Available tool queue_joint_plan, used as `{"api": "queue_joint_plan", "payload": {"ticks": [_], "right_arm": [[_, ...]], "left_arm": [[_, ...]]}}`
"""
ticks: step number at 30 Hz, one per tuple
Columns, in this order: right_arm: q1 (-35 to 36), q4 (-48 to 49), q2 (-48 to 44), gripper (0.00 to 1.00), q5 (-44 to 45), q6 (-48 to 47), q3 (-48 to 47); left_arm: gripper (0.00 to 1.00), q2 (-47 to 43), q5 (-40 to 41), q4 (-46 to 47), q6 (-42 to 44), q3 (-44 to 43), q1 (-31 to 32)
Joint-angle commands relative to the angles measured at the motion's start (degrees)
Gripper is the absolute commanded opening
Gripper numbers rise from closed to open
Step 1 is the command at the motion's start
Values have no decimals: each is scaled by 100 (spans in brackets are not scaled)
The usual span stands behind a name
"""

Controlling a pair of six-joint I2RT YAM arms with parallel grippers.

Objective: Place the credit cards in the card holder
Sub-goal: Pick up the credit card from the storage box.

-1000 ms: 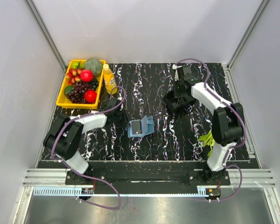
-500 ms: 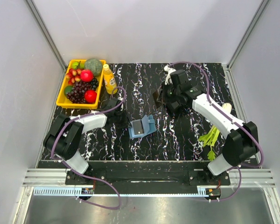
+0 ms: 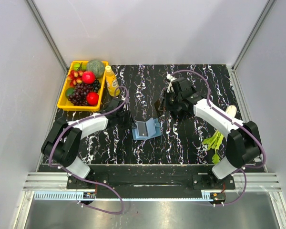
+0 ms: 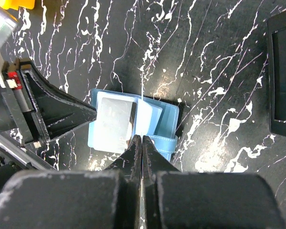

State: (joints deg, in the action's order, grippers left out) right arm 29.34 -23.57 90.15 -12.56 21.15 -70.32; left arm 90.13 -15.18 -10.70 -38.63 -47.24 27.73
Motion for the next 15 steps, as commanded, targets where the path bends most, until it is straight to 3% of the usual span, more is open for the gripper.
{"api": "queue_joint_plan", "payload": {"ticks": [1,15], "right_arm": [[-8,265,12,0,-150,100,54],[-8,406,47,0,-203,170,353]], "left_arm": [[20,22,-301,121,-13,-399,75],[21,585,-398,-73,31,-1120,400]]}}
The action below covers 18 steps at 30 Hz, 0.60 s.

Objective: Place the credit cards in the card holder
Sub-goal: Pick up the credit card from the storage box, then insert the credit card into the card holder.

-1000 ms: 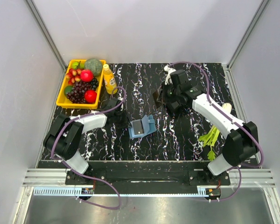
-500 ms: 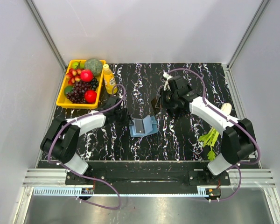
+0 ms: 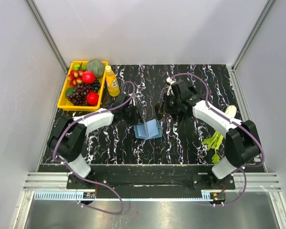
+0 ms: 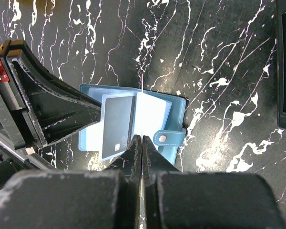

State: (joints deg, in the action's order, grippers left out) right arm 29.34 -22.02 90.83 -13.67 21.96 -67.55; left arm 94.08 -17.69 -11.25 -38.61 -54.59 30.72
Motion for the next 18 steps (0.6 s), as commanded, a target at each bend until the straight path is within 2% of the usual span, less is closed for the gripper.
{"api": "queue_joint_plan", "payload": {"ticks": [1,10,18], "right_arm": [[-8,251,-21,0,-66,90,93],[-8,260,-381,0,119,151,198],[63,514,-373,0,-372,493,479]], "left_arm": [[21,224,-138,-27,29,-438,144],[22,874,82,-238,-111,-922,487],[21,797,564,-282,-200,-615,505]]}}
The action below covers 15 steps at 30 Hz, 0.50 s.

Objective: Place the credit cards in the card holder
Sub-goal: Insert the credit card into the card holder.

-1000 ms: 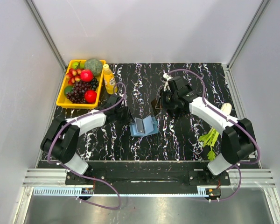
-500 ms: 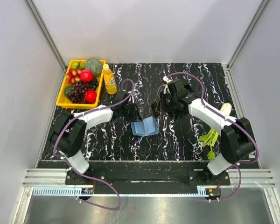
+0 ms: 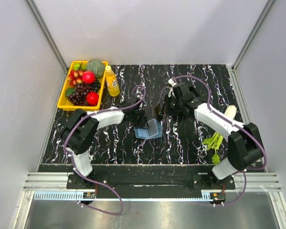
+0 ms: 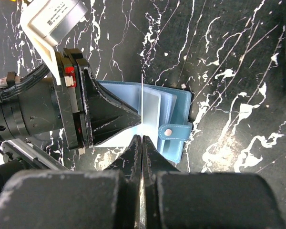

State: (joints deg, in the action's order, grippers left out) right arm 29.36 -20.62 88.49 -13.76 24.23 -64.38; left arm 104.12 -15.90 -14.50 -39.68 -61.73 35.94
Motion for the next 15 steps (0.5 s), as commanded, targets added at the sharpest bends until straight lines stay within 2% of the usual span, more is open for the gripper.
{"api": "queue_joint_plan", "payload": {"ticks": [1,15], "right_arm": [[113,470,-95,0,-434,336,189],[544,972,555,0,-549,645,373]], "left_arm": [[21,-286,421,61,-92,161,0],[20,-743,658,-132,-66,320,-17]]}}
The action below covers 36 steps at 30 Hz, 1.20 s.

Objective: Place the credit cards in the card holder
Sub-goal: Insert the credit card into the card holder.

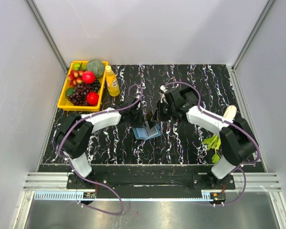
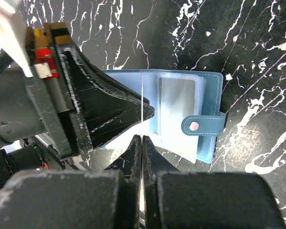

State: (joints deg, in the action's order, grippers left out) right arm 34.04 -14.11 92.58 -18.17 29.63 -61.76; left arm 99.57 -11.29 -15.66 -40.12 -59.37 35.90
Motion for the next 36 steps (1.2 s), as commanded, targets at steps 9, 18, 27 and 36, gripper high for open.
{"api": "queue_joint_plan", "payload": {"ticks": [9,18,27,36], "right_arm": [[190,742,498,0,-353,17,199],[252,1077,911,0,-512,166,208],[252,1332,1192,0,-441,17,340],[270,2394,1157,0,-336,-88,963]], "left_arm": [[15,-631,549,-236,-5,426,-39],[14,-851,566,-174,-22,752,-74],[12,-1010,672,-131,-31,1156,-224],[7,-816,672,-25,-101,1340,-233]]}}
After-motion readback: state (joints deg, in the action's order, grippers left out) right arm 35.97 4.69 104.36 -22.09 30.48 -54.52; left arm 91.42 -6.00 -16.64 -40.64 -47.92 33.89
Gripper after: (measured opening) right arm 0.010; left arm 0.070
